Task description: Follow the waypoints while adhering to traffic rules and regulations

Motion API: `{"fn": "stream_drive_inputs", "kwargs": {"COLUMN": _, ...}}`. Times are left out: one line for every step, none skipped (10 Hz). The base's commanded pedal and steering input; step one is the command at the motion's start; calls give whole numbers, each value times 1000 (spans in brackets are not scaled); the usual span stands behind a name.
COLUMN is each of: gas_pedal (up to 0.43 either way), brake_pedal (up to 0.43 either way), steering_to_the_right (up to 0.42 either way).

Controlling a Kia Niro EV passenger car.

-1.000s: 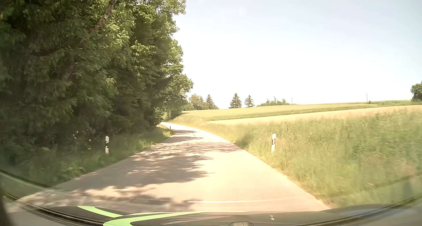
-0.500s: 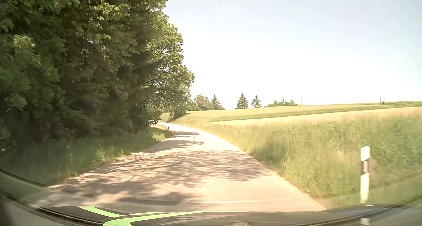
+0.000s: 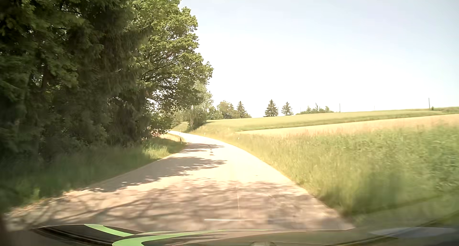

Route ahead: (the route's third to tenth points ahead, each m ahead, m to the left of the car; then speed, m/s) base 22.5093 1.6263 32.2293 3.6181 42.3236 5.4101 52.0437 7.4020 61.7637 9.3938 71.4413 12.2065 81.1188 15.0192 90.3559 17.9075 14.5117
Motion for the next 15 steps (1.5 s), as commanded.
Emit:
{"fn": "stream_drive_inputs", "kwargs": {"gas_pedal": 130, "brake_pedal": 0, "steering_to_the_right": -21}}
{"fn": "stream_drive_inputs", "kwargs": {"gas_pedal": 130, "brake_pedal": 0, "steering_to_the_right": -21}}
{"fn": "stream_drive_inputs", "kwargs": {"gas_pedal": 130, "brake_pedal": 0, "steering_to_the_right": -21}}
{"fn": "stream_drive_inputs", "kwargs": {"gas_pedal": 130, "brake_pedal": 0, "steering_to_the_right": -21}}
{"fn": "stream_drive_inputs", "kwargs": {"gas_pedal": 130, "brake_pedal": 0, "steering_to_the_right": -21}}
{"fn": "stream_drive_inputs", "kwargs": {"gas_pedal": 130, "brake_pedal": 0, "steering_to_the_right": -21}}
{"fn": "stream_drive_inputs", "kwargs": {"gas_pedal": 130, "brake_pedal": 0, "steering_to_the_right": -21}}
{"fn": "stream_drive_inputs", "kwargs": {"gas_pedal": 138, "brake_pedal": 0, "steering_to_the_right": -21}}
{"fn": "stream_drive_inputs", "kwargs": {"gas_pedal": 138, "brake_pedal": 0, "steering_to_the_right": -21}}
{"fn": "stream_drive_inputs", "kwargs": {"gas_pedal": 138, "brake_pedal": 0, "steering_to_the_right": -21}}
{"fn": "stream_drive_inputs", "kwargs": {"gas_pedal": 150, "brake_pedal": 0, "steering_to_the_right": -21}}
{"fn": "stream_drive_inputs", "kwargs": {"gas_pedal": 157, "brake_pedal": 0, "steering_to_the_right": -20}}
{"fn": "stream_drive_inputs", "kwargs": {"gas_pedal": 157, "brake_pedal": 0, "steering_to_the_right": -20}}
{"fn": "stream_drive_inputs", "kwargs": {"gas_pedal": 157, "brake_pedal": 0, "steering_to_the_right": -21}}
{"fn": "stream_drive_inputs", "kwargs": {"gas_pedal": 157, "brake_pedal": 0, "steering_to_the_right": -21}}
